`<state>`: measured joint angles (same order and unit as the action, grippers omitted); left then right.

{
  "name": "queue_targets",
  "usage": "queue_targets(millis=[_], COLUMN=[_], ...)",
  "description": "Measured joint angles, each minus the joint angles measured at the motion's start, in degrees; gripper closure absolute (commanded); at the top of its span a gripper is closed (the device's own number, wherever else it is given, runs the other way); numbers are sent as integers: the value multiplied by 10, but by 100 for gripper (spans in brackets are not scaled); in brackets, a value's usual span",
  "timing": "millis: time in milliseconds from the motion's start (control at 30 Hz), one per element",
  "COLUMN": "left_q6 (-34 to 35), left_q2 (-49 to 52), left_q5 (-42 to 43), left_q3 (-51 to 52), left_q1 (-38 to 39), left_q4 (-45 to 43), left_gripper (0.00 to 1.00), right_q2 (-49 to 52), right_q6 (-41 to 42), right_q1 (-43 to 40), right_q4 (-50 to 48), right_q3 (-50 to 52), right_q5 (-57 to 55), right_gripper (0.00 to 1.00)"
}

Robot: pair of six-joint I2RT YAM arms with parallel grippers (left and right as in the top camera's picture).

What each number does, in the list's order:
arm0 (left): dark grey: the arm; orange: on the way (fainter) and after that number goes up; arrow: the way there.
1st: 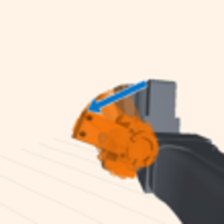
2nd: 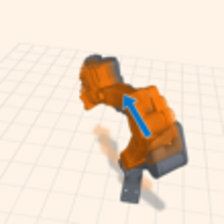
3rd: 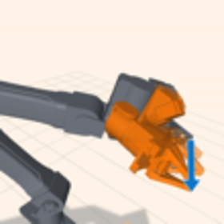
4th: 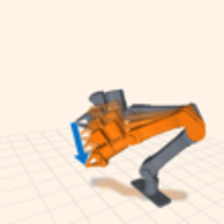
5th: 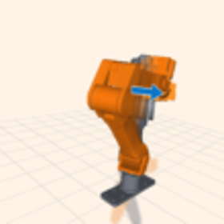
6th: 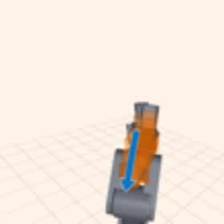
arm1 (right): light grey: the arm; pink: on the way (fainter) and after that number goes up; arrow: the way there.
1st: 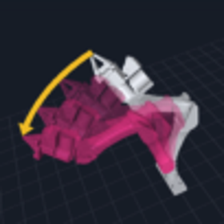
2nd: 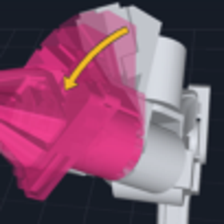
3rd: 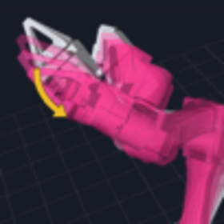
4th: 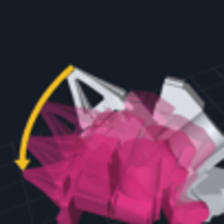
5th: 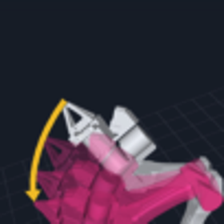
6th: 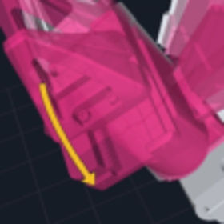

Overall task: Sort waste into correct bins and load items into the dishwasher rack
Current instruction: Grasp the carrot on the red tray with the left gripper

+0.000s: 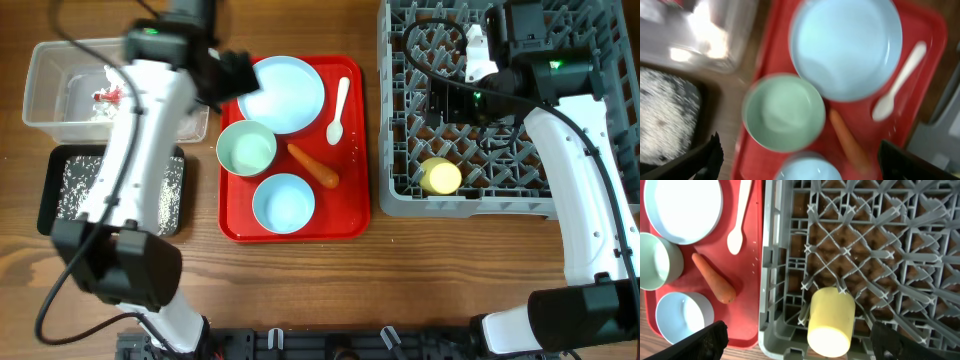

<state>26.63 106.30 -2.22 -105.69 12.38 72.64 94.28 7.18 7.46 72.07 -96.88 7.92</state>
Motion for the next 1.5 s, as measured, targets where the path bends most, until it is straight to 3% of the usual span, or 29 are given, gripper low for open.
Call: queue_targets(millis=[100,233,533,600,700,800,1100,1267,1500], left_q6=[89,177,284,295,342,386,423,428,427], left_q2=[12,14,26,34,36,38,53,74,74], left_q5=[9,2,-26,-26,-26,-26,-26,-24,-15], left_q3=[54,73,149,165,215,269,310,312,312], left_q1=[112,192,209,209,212,213,213,213,213], left_q4=[-33,-105,-206,-209,-257,-304,-365,-364,-371], left_gripper=[0,0,1,2,12,10,30,73,90], right_q2=[0,0,0,0,0,0,0,0,0], right_q6=[0,0,0,0,0,0,0,0,0], right_q1=[0,0,0,0,0,0,0,0,0], right_q4=[0,1,3,4,8,9,10,12,12], right_q3=[0,0,0,0,0,0,0,0,0], right_q5=[0,0,0,0,0,0,0,0,0], right_gripper=[6,6,5,6,5,5,5,5,5])
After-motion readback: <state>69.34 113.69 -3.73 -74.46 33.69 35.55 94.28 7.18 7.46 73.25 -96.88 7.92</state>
